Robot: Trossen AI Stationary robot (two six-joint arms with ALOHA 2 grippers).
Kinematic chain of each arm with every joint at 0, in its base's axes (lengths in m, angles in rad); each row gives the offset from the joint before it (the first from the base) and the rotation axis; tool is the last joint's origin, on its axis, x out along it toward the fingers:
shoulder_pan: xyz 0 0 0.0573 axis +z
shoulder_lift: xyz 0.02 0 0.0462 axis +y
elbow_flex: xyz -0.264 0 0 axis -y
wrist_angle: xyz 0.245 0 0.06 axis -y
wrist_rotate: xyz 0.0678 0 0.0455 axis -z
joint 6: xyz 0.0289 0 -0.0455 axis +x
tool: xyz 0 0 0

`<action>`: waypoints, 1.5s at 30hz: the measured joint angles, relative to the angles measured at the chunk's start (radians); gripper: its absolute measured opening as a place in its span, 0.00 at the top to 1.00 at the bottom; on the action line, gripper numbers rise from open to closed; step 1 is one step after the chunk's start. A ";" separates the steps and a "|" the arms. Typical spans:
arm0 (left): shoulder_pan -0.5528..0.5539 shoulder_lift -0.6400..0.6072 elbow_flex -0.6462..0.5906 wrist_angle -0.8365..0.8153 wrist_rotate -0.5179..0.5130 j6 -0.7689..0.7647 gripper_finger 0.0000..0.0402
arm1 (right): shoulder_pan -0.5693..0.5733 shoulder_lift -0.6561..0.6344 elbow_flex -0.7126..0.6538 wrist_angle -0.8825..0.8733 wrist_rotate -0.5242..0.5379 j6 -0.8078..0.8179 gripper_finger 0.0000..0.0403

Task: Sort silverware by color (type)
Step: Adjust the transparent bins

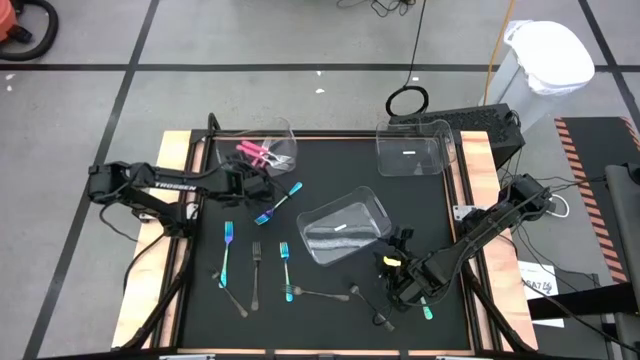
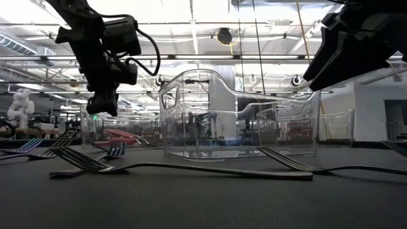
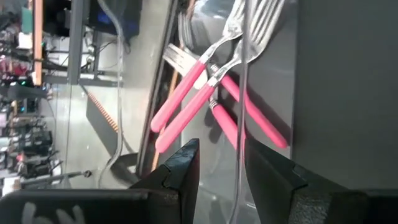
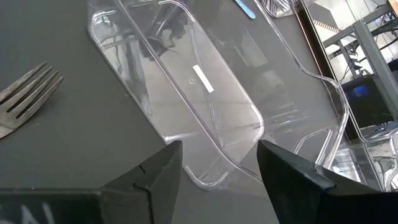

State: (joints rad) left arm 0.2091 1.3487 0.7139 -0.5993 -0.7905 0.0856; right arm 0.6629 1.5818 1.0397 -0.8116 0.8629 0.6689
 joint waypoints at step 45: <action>-0.220 -0.094 0.111 -0.071 0.075 -0.189 0.68 | 0.043 0.006 0.000 0.246 -0.003 -0.038 0.50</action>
State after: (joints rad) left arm -0.0109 1.2551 0.8249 -0.6704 -0.7150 -0.1034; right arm 0.7062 1.5874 1.0397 -0.5656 0.8602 0.6310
